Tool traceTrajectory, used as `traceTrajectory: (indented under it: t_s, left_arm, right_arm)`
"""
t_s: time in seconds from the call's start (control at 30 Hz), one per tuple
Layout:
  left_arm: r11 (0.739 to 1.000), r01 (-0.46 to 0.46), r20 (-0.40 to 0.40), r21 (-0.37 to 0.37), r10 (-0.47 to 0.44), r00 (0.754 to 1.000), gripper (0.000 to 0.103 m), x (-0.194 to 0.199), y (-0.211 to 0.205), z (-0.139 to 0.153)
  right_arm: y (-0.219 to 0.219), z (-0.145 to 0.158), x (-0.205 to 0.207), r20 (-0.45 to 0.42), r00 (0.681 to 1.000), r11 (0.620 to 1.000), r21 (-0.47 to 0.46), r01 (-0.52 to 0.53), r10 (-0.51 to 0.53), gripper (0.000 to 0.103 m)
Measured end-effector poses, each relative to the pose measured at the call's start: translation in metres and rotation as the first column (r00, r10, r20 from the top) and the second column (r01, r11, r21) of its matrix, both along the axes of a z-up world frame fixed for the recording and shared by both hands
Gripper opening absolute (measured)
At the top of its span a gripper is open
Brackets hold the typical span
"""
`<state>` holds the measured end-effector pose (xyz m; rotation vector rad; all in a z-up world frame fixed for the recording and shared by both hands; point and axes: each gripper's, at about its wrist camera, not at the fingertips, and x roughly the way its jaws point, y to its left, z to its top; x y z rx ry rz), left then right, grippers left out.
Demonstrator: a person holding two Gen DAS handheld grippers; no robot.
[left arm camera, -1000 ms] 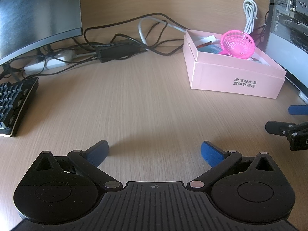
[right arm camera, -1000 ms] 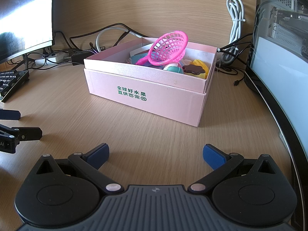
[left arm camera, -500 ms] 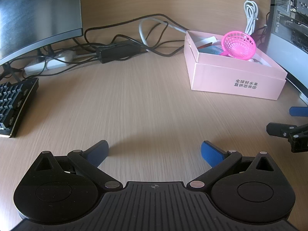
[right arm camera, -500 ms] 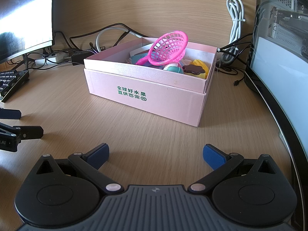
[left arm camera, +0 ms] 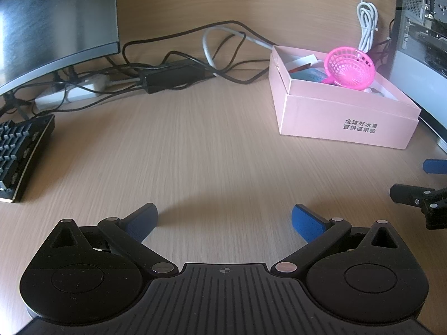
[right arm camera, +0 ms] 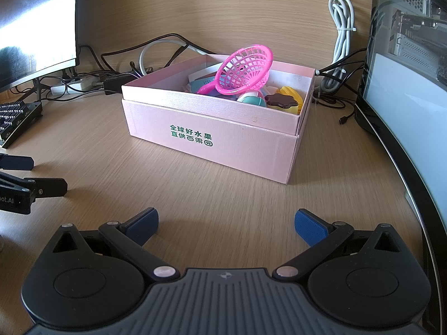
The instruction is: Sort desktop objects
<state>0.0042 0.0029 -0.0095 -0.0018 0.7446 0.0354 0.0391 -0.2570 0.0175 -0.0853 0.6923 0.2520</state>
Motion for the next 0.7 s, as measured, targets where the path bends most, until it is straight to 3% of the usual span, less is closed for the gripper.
traceTrajectory:
  t_s: [0.7]
  left_arm:
    - [1.000,0.003,0.004,-0.011,-0.003,1.000,0.103,-0.0011,0.0021,-0.0005]
  right_arm:
    - [0.0001,0.0005,-0.0001,-0.001,1.000,1.000,0.000,0.000,0.000,0.103]
